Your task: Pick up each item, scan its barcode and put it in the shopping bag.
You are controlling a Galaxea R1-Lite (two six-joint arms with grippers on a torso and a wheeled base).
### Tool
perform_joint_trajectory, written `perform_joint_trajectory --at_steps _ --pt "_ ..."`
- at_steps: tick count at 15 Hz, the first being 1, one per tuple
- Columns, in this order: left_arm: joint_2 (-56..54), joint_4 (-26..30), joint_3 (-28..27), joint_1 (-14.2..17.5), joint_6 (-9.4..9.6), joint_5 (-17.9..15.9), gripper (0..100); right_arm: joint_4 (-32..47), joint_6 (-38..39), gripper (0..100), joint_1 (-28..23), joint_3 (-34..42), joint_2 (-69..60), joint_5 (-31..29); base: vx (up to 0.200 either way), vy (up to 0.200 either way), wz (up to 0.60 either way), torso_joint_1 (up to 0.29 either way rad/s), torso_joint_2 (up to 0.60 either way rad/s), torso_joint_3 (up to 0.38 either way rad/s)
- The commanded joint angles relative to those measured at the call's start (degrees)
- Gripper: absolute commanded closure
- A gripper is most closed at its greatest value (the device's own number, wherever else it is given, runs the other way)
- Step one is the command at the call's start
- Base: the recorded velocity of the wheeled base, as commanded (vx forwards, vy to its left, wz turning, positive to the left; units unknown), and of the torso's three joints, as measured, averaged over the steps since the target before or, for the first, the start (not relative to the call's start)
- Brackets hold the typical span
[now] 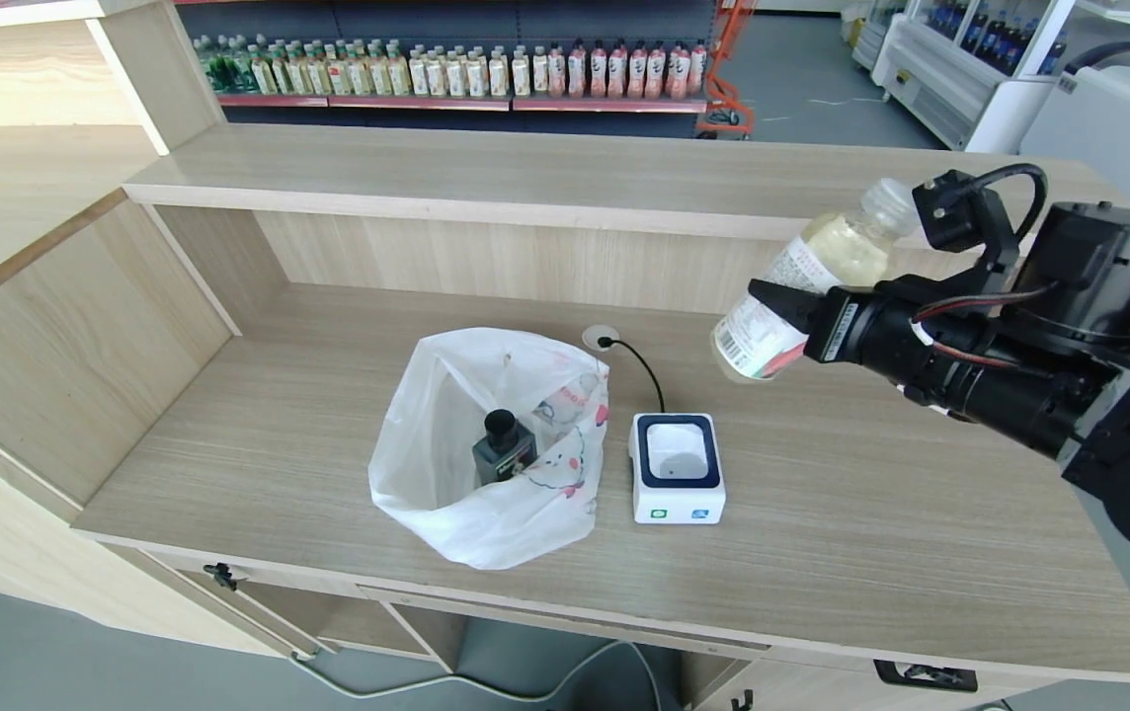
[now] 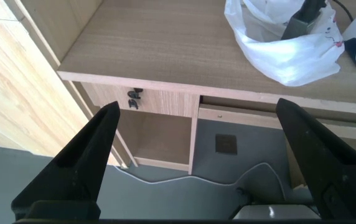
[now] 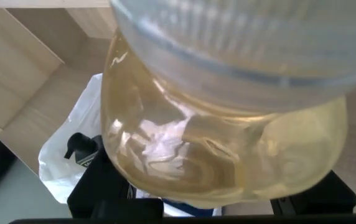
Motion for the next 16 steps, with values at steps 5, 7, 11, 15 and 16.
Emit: perform_joint_trajectory --at_steps 5,7,11,15,16 --pt "0.0 0.0 0.0 0.0 0.00 0.0 0 0.7 -0.6 100 4.2 -8.7 11.9 0.1 0.000 0.080 0.00 0.008 0.00 -0.001" --pt "0.0 0.0 0.0 0.0 0.00 0.0 0 0.7 -1.7 100 4.4 -10.5 15.2 0.1 0.000 0.000 0.00 0.000 0.00 0.000" --pt "0.0 0.0 -0.1 0.0 0.00 0.0 0 0.8 -4.8 100 4.4 -18.1 24.6 0.1 0.000 0.000 0.00 0.000 0.00 0.000" --pt "0.0 0.0 0.0 0.0 0.00 0.0 0 0.8 -6.5 100 4.6 -22.2 29.5 0.1 0.000 0.000 0.00 0.000 0.00 0.000" --pt "0.0 0.0 0.0 0.0 0.00 0.0 0 0.7 -6.6 100 5.0 -23.5 30.9 0.1 0.000 0.000 0.00 0.000 0.00 0.000"
